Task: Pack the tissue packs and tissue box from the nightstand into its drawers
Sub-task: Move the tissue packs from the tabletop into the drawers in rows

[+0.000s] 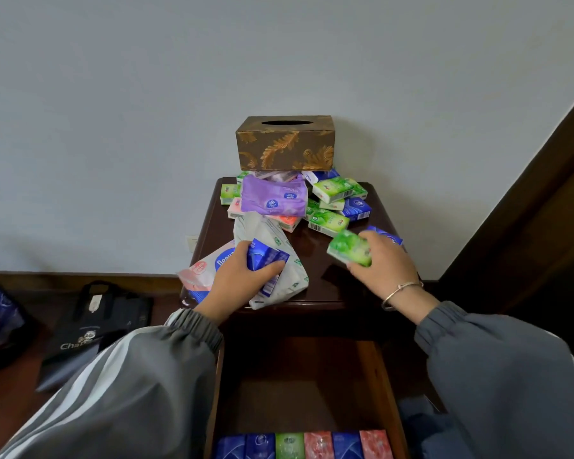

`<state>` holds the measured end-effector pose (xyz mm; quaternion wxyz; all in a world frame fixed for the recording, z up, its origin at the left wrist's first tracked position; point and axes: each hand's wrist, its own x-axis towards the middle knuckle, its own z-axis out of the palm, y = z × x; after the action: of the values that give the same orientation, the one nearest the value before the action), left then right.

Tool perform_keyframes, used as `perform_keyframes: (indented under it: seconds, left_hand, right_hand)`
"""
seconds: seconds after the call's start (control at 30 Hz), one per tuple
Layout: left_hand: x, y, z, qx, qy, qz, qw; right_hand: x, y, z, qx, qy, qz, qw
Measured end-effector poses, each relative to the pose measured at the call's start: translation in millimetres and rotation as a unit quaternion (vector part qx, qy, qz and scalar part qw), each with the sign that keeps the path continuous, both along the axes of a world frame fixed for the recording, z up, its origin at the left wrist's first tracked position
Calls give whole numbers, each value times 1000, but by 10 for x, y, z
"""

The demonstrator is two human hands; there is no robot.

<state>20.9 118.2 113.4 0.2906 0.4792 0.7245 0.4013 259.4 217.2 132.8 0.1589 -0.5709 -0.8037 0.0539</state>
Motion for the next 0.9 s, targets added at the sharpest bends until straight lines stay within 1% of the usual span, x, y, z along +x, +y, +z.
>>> perform_keyframes:
  seconds: [0.07,0.23,0.37,0.53,0.73,0.8,0.9]
  left_hand:
    - [-12,0,-26,9,-12,-1,1000]
    - [-28,-26,-83,44,-19,0,999]
    - [-73,-33,-114,47,-34,-6,998]
    - [-69,-41,-122,59,-62,-10,996]
    - [-70,-41,-118,61,-70,-9,996]
    - [-62,-43,-120,60,-70,-8,996]
    - [-48,-52,-112,62,-71,-9,996]
  right_hand:
    - [-132,200,118,18,27,3,999]
    - [-506,684,187,-79,22,25,996]
    - [-557,817,91,-111,12,56,992]
    - [-533,841,156,-118,-38,78,989]
    - [-454,781,145,-105,-99,92,985]
    - [-466,760,138,-108,-95,78,987]
    - [-534,696,75,-114,-59,23,991]
